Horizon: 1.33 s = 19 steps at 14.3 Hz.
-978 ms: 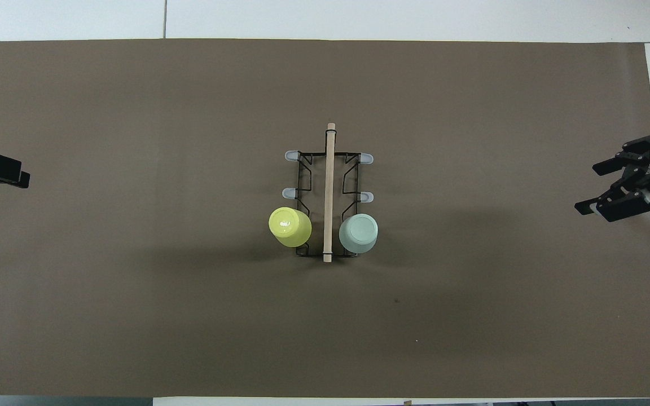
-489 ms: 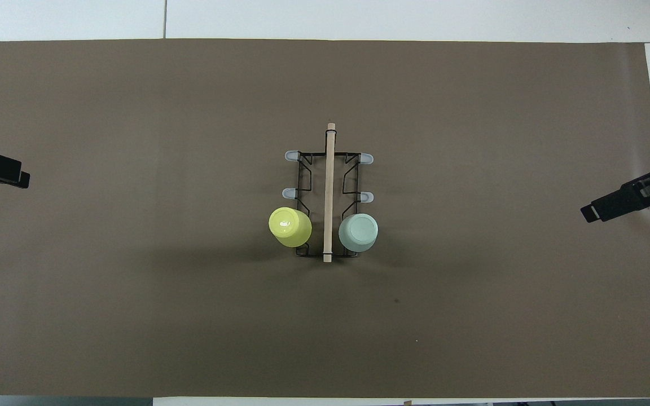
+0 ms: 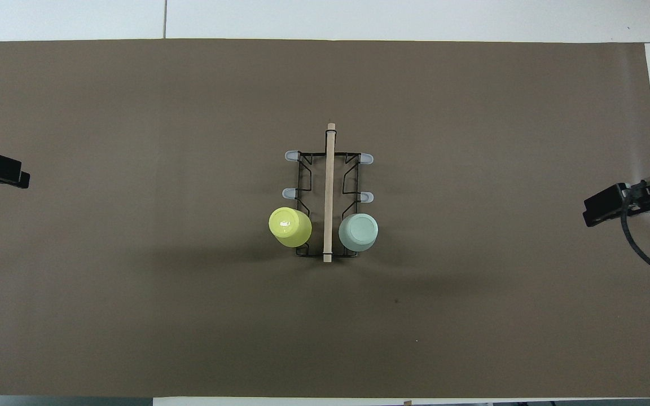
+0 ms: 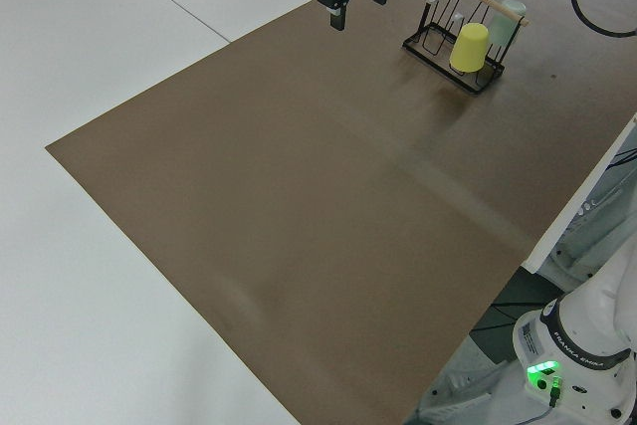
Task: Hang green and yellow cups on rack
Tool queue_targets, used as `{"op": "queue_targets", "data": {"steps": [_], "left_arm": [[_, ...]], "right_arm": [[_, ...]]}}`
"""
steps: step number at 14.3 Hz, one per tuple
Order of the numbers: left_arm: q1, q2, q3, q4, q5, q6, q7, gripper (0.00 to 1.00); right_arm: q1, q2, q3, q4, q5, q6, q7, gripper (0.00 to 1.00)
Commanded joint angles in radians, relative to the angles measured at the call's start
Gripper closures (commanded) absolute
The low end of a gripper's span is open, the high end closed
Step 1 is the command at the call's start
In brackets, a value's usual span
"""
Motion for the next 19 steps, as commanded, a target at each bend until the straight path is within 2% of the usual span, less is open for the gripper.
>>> {"op": "queue_targets", "data": {"steps": [1,4,10,14,19], "left_arm": [[0.006,-0.001,-0.008,0.004,0.009,-0.004,-0.011,0.00],[0.006,-0.001,-0.008,0.004,0.009,-0.004,-0.011,0.00],[0.008,-0.001,-0.008,0.004,0.009,-0.004,-0.011,0.00],[0.008,-0.001,-0.008,0.004,0.009,-0.004,-0.011,0.00],[0.008,-0.001,-0.008,0.004,0.009,-0.004,-0.011,0.00]], "right_arm": [[0.040,-0.025,-0.042,-0.028,-0.013,0.024,0.022,0.00],[0.032,0.028,-0.044,0.040,-0.019,0.012,0.021,0.00],[-0.041,0.014,-0.030,0.025,-0.016,0.005,0.018,0.00],[-0.090,0.020,0.031,0.028,-0.021,0.028,0.011,0.00],[-0.092,0.026,0.033,0.037,-0.021,0.031,-0.021,0.00]]}}
